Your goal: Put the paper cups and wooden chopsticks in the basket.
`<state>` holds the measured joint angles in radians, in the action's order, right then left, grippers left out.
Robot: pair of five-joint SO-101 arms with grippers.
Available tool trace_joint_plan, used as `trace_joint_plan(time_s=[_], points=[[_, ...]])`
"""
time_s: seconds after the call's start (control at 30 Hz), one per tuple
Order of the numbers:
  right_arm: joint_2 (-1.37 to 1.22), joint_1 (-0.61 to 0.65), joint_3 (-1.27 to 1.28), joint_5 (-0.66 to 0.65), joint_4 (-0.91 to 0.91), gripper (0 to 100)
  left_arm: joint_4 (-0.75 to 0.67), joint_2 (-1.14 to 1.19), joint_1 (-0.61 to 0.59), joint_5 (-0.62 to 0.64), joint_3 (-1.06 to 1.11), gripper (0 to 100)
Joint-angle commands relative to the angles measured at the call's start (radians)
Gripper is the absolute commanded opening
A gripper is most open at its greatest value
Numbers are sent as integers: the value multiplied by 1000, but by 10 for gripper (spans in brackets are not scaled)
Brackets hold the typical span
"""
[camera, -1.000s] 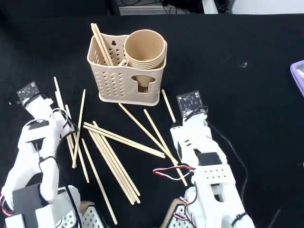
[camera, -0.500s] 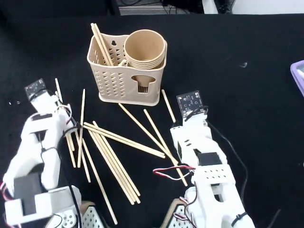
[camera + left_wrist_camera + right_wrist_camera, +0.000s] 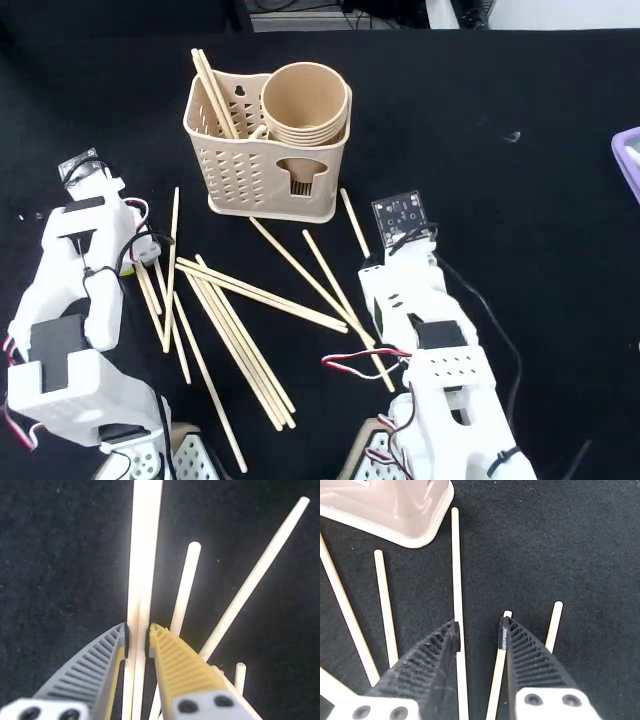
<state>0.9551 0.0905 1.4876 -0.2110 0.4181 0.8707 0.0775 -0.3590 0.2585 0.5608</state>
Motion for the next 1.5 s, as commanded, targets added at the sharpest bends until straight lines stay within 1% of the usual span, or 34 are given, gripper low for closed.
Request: trace_joint_plan(time_s=[0.0,0.13,0.27,0.4,0.67,0.8,0.93,1.07,1.3,1.47], points=[[25,17,-35,-8,2,142,2,20,-51,-12,-28,30],[25,17,-35,-8,2,142,8,-3,-97,-12,-48,30],[25,17,-35,-8,2,142,15,-127,-145,-12,-45,30],[25,17,-35,-8,2,142,58,-279,-143,-32,-16,30],[25,17,-35,-8,2,142,40,-526,-153,-31,-4,30],[25,17,-35,-8,2,142,-31,-669,-153,-31,5,30],[25,17,-35,-8,2,142,-71,-787,-143,-31,4,30],[25,17,-35,-8,2,142,-178,-884,-104,-31,4,30],[25,17,-35,-8,2,142,-370,-979,65,-31,-5,30],[25,17,-35,-8,2,142,-563,-980,183,-31,5,30]])
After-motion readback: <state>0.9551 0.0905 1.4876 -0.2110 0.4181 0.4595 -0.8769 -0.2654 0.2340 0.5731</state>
